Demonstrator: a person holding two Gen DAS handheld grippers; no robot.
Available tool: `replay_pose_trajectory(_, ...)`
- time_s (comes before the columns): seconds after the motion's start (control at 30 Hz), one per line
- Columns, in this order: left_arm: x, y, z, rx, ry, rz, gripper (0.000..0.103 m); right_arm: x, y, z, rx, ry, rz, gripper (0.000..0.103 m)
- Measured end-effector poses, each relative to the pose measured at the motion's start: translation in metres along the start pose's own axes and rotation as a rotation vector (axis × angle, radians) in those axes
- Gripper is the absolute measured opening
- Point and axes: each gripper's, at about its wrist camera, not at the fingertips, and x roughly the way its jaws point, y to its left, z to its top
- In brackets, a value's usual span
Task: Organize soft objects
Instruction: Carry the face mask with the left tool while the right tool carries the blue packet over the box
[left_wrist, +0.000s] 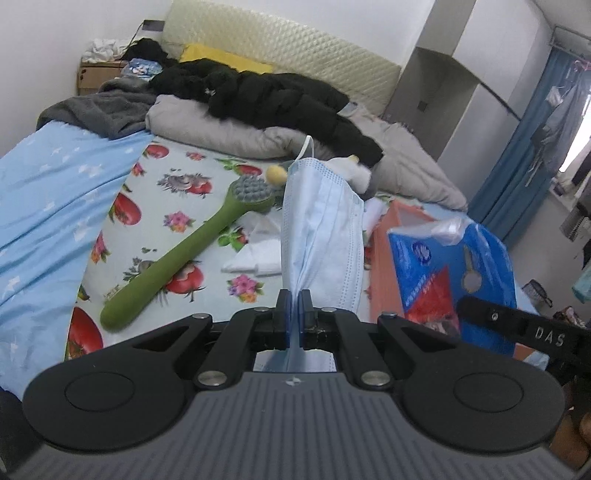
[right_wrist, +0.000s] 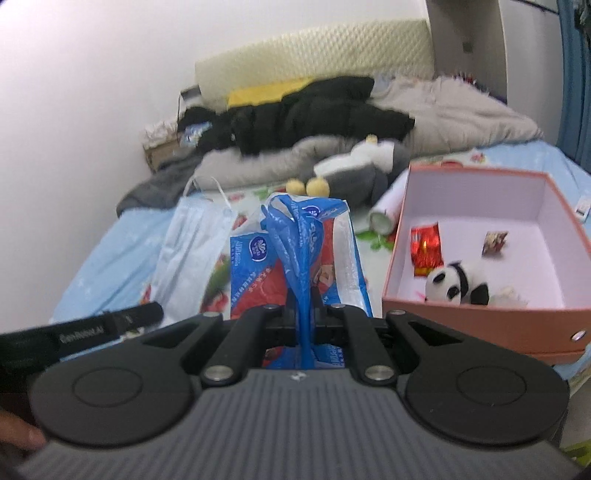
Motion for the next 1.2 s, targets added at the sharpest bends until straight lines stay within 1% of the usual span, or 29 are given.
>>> replay_pose_trajectory(0.1, -0.009, -0.012, 0.003, 0.015, -0.011, -0.020, 0.005, -0.011, -0.002, 0.007, 0.004, -0.034, -0.004, 0.008)
replay_pose_trajectory(0.27, -0.014, -0.033, 0.007, 0.033, -0.018, -0.056, 0.005, -0.023, -0.013, 0.012, 0.021, -0.060, -0.023, 0.009)
replay_pose_trajectory(0.47, -0.008, -0.059, 0.010, 0.058, -0.004, -0.115, 0.005, -0.039, -0.034, 0.013, 0.043, -0.087, -0.063, 0.009)
replay_pose_trajectory(0.77, 0.008, -0.109, 0.016, 0.109, 0.012, -0.217, 0.005, -0.066, -0.068, 0.014, 0.078, -0.115, -0.146, 0.009)
replay_pose_trajectory(0.83, 0.013, -0.120, 0.016, 0.123, 0.020, -0.238, 0.005, -0.069, -0.074, 0.013, 0.088, -0.120, -0.156, 0.009)
replay_pose_trajectory(0.97, 0.027, -0.135, 0.016, 0.145, 0.041, -0.250, 0.005, -0.068, -0.089, 0.011, 0.107, -0.117, -0.176, 0.009)
replay_pose_trajectory(1.2, 0.073, -0.161, 0.026, 0.185, 0.106, -0.274, 0.005, -0.043, -0.129, 0.015, 0.170, -0.095, -0.217, 0.009)
